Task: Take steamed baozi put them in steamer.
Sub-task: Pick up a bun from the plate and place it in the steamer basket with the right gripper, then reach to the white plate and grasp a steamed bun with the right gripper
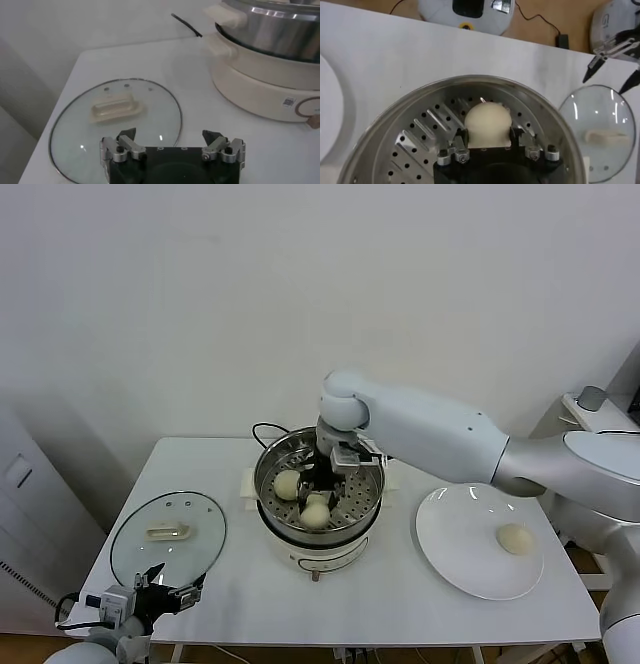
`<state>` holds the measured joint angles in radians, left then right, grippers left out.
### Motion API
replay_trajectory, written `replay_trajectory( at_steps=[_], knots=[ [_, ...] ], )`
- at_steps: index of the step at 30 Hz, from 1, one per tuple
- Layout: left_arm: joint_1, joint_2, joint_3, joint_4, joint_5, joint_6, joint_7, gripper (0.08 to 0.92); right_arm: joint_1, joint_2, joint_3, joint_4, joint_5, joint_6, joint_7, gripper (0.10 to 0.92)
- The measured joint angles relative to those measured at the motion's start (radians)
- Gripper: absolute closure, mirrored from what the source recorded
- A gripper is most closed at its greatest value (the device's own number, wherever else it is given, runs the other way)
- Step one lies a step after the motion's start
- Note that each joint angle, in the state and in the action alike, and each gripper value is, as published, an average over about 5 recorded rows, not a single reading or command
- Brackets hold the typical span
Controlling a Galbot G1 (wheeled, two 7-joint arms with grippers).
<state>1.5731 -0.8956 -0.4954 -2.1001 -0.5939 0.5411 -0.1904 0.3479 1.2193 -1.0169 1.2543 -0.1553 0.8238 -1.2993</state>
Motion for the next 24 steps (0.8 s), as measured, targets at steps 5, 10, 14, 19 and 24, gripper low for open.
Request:
replay_trajectory(
  at_steps=[5, 10, 14, 19, 24],
  knots=[
    [0.001, 0.0, 0.0, 0.001, 0.0, -0.002, 0.0, 0.177, -0.009, 0.002, 0.011, -0.004, -0.025, 0.0, 0.002, 0.264],
    [0.004, 0.0, -0.004, 0.001, 0.0, -0.003, 0.0, 0.177, -0.002, -0.001, 0.044, -0.022, -0.045, 0.0, -0.002, 0.206],
    [0.005, 0.001, -0.008, -0.001, 0.0, -0.003, 0.0, 0.177, 0.023, -0.015, 0.07, -0.049, -0.034, 0.0, -0.007, 0.203],
    [0.007, 0.004, -0.014, -0.004, 0.0, -0.003, 0.0, 0.177, 0.07, -0.056, 0.08, -0.104, 0.024, 0.0, -0.02, 0.203],
    [0.008, 0.006, -0.017, -0.006, -0.001, -0.002, 0.0, 0.177, 0.117, -0.118, 0.081, -0.184, 0.092, -0.001, -0.043, 0.203]
  ],
)
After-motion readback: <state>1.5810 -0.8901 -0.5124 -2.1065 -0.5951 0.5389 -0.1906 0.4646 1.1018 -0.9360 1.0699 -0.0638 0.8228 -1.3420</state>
